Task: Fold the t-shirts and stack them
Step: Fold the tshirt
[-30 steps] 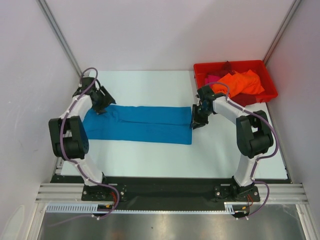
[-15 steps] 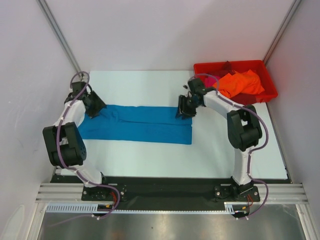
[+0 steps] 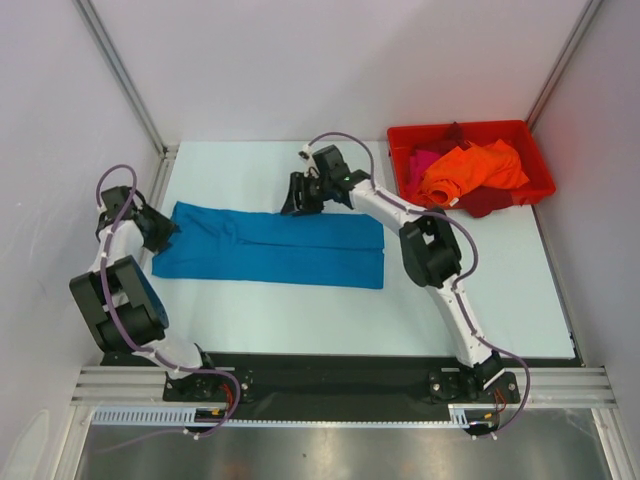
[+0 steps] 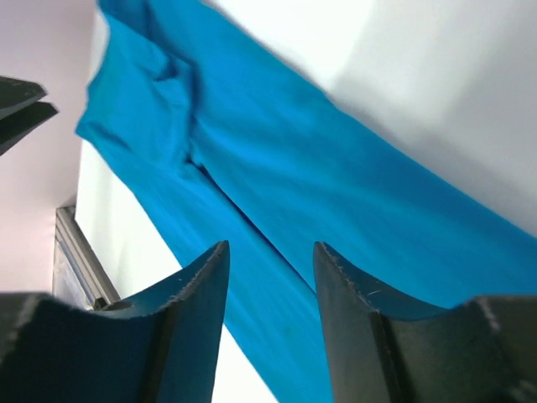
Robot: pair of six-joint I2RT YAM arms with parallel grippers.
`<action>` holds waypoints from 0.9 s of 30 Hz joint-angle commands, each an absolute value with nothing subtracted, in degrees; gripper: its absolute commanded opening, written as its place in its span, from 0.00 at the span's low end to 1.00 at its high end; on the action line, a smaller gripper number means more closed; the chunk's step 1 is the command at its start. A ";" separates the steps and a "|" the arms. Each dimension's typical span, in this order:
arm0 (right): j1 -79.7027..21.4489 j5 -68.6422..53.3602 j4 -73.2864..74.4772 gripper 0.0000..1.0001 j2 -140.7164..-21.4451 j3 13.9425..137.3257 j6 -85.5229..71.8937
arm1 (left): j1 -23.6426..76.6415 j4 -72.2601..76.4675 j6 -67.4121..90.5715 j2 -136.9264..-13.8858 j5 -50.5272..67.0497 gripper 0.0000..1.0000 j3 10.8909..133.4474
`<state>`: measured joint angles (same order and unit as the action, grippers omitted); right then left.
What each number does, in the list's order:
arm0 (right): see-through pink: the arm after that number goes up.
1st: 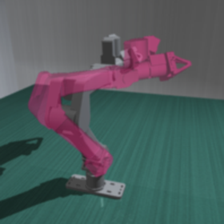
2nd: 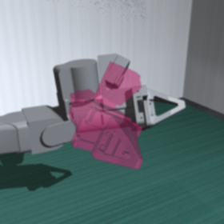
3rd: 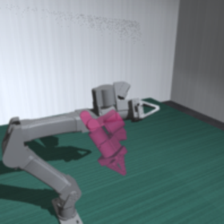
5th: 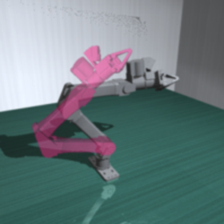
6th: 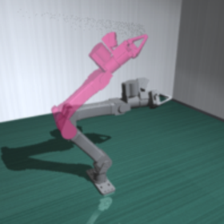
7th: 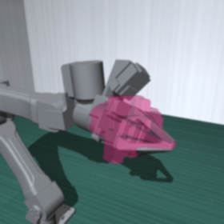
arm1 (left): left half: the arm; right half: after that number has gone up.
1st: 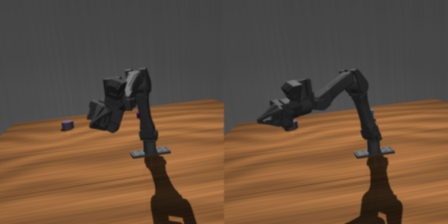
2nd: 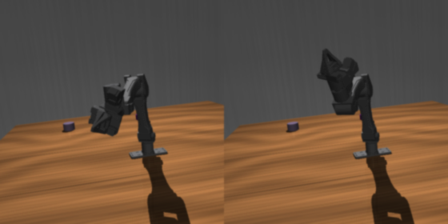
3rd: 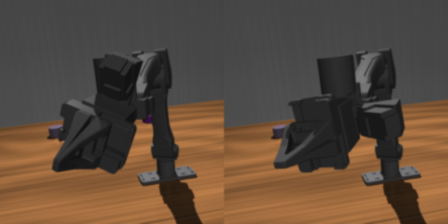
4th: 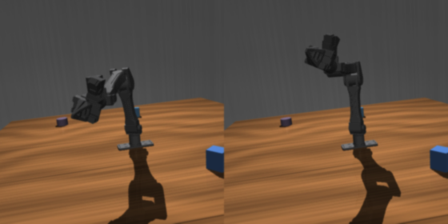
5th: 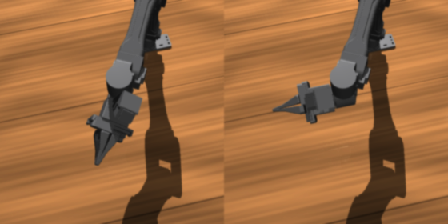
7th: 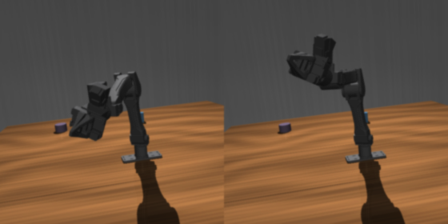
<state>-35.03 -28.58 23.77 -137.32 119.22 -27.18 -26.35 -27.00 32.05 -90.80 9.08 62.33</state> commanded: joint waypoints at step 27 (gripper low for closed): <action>-48.16 -19.25 -8.35 0.36 -163.47 144.83 -39.11 | -27.77 -17.40 36.12 -77.88 15.20 0.51 51.07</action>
